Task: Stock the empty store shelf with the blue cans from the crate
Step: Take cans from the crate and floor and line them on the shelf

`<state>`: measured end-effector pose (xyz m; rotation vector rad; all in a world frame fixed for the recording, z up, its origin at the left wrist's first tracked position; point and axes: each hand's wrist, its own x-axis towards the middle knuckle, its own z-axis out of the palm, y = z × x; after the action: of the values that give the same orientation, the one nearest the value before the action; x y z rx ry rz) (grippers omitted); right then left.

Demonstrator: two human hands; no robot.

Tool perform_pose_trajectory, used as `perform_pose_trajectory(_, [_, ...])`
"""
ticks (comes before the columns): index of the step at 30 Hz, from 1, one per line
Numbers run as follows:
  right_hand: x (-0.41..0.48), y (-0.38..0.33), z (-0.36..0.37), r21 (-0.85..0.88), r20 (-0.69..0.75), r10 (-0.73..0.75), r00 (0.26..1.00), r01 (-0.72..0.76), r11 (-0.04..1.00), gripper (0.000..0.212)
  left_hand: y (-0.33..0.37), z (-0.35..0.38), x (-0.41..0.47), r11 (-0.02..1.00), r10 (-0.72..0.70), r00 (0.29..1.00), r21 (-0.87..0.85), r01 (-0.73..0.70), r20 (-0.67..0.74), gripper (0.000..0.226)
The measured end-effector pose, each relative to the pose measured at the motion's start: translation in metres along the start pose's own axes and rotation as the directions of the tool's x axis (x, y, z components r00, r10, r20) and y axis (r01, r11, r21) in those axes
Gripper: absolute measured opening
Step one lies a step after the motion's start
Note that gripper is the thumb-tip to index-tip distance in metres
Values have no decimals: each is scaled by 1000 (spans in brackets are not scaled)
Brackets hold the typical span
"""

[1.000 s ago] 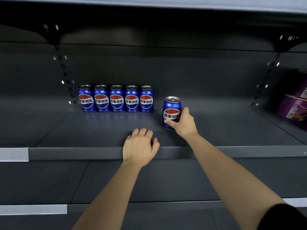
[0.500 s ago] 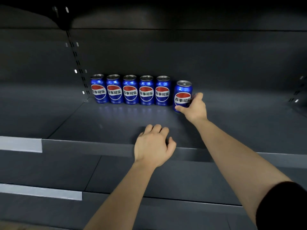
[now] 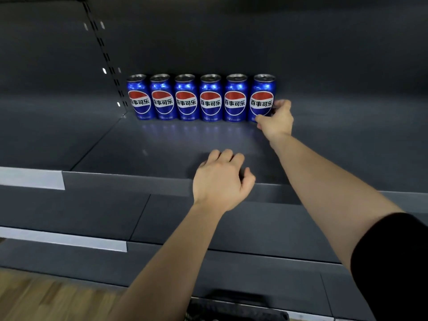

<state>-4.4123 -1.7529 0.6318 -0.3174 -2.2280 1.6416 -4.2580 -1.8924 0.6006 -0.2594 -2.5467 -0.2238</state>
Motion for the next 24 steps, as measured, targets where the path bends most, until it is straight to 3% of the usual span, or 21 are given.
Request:
perform_pose_trajectory(12, [-11,-3,-9,-61,89,-31,996,36,998,58,0,-1,0,1000,6,1000,-8,-6,3,40])
perform_pose_trajectory(18, [-41,-10,-33,-206,210,-17,978,61,977,56,0,-2,-1,1000,30,1000,-4,-30,2,46])
perform_pose_trajectory(24, [-99,-11,-70,-355,203,-139,969,205,912,44,1,-7,-1,999,30,995,-22,-28,97,61])
